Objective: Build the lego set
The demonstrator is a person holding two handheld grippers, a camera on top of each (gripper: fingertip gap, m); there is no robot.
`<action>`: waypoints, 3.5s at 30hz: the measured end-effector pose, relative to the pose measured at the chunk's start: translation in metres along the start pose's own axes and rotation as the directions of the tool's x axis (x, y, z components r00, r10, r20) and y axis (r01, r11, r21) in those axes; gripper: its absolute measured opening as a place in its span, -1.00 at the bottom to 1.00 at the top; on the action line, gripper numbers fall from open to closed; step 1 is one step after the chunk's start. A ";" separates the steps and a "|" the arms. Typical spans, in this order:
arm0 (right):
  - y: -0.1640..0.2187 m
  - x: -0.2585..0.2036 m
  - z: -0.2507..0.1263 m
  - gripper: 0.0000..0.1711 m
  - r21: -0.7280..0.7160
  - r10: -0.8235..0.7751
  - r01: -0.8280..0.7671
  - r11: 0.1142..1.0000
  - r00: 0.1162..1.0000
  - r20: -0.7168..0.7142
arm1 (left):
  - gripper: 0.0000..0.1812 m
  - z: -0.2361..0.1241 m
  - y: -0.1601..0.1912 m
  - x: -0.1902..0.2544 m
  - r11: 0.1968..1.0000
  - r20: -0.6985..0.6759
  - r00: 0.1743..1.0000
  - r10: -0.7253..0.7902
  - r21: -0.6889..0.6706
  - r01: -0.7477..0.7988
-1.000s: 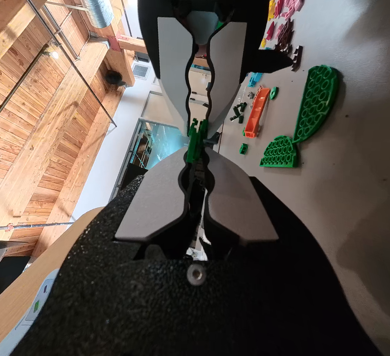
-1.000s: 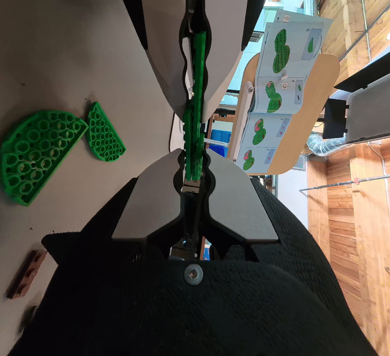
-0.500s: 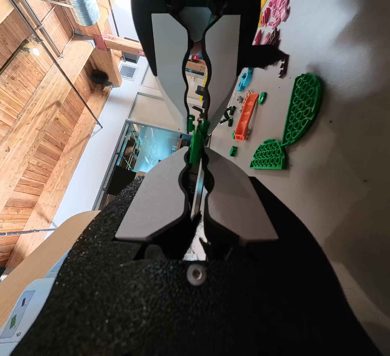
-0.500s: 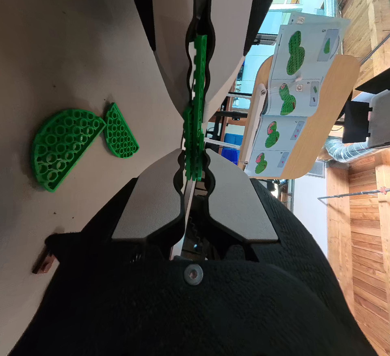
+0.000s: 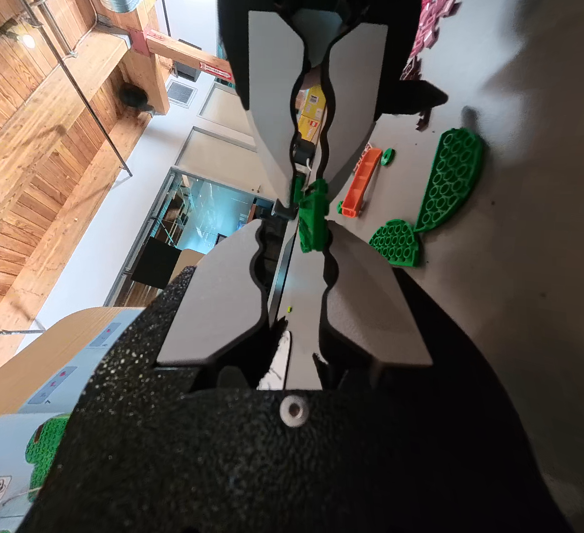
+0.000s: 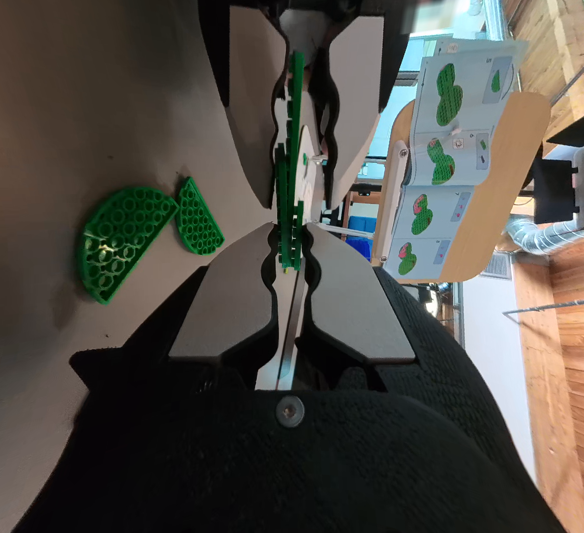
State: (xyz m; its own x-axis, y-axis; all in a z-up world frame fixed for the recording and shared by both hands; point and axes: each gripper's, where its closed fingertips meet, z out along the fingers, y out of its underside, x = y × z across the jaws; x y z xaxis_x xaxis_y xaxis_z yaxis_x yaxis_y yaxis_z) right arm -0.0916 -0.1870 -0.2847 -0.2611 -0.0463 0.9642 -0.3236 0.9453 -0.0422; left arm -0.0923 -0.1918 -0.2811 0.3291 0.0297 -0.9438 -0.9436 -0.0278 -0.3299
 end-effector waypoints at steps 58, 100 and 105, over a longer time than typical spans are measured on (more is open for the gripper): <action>-0.005 0.012 0.001 -0.91 -0.065 0.008 -0.011 0.998 0.999 -0.042 | -0.91 -0.007 -0.002 -0.003 0.998 -0.002 0.999 0.035 -0.046 -0.035; -0.005 0.003 0.008 -0.87 -0.091 -0.054 0.051 0.994 0.998 -0.031 | -0.90 -0.005 -0.004 0.007 0.999 -0.085 0.996 -0.041 -0.029 0.038; -0.005 0.007 0.008 -0.89 -0.096 -0.031 0.027 0.995 0.998 -0.045 | -0.90 -0.006 -0.004 0.002 0.999 -0.060 0.998 -0.024 -0.029 0.022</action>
State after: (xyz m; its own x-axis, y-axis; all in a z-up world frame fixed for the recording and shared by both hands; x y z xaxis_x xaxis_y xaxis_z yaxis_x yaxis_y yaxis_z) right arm -0.0993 -0.1949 -0.2794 -0.2096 -0.0610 0.9759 -0.2416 0.9703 0.0087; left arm -0.0879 -0.1975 -0.2820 0.3532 -0.0298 -0.9351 -0.9346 -0.0564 -0.3513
